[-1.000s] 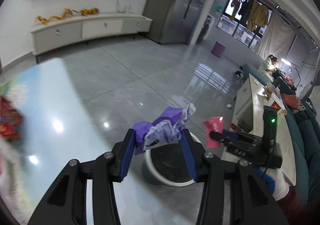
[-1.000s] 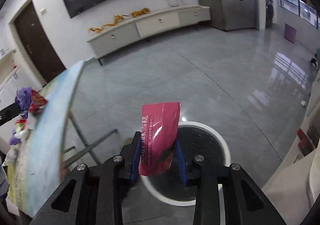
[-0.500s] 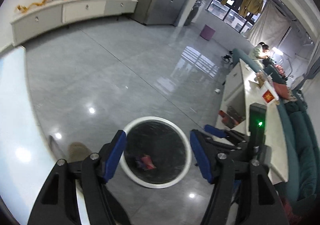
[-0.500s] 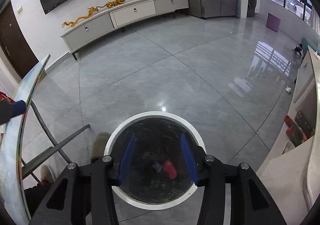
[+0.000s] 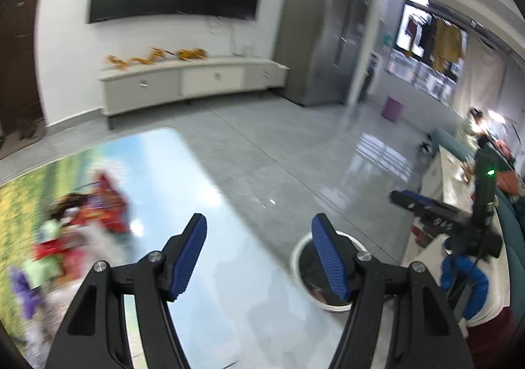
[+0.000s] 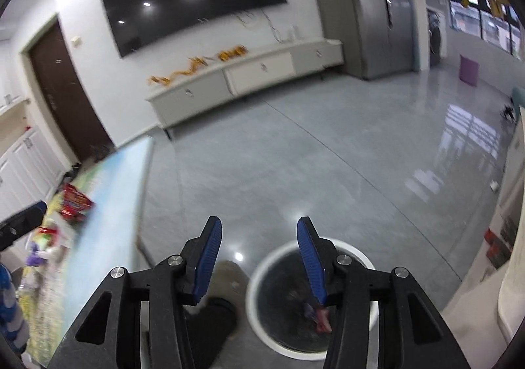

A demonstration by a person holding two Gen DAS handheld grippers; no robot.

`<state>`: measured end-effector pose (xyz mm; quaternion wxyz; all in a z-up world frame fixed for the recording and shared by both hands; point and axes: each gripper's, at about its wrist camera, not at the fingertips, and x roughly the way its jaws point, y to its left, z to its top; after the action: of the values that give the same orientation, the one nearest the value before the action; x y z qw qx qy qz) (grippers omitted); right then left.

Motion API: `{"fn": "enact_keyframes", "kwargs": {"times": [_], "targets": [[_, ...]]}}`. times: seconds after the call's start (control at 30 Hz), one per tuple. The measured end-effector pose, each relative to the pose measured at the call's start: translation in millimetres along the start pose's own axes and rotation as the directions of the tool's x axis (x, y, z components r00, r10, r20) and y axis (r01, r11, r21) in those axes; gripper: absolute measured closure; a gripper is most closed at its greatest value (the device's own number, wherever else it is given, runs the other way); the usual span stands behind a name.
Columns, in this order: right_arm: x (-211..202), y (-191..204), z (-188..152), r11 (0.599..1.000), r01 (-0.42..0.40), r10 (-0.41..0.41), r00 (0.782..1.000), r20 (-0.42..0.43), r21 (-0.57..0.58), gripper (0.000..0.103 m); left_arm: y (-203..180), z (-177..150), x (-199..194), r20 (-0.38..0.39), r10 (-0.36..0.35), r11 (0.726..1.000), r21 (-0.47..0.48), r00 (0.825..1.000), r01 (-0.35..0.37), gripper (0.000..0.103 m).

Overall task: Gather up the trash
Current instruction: 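Return both tools to the table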

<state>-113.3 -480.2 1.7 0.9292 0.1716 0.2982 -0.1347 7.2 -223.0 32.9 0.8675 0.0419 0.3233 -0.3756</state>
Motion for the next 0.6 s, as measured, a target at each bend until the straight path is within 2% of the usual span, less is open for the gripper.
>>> {"fn": "enact_keyframes", "kwargs": {"times": [0.17,0.37,0.43,0.6], "targets": [[-21.0,57.1,16.2,0.994,-0.078,0.082,0.995,0.055,-0.074,0.056,63.0,-20.9,-57.9,0.054,0.122,0.991,-0.068,0.991,-0.118,0.038],[-25.5,125.4,22.1,0.972,-0.17,0.181,0.982,0.054,-0.164,0.055,134.6,-54.7,-123.1,0.071,0.291,0.953,-0.115,0.954,-0.282,0.038],[-21.0,149.4,19.2,0.957,-0.208,0.219,0.975,0.03,-0.204,0.055,154.3,-69.9,-137.0,0.06,0.324,0.94,-0.138,0.944,-0.313,0.038],[2.9,207.1,8.5,0.918,-0.282,0.28,0.959,-0.048,-0.28,0.055,186.2,-105.3,-144.9,0.008,0.338,0.927,-0.174,0.941,-0.331,0.038]]}}
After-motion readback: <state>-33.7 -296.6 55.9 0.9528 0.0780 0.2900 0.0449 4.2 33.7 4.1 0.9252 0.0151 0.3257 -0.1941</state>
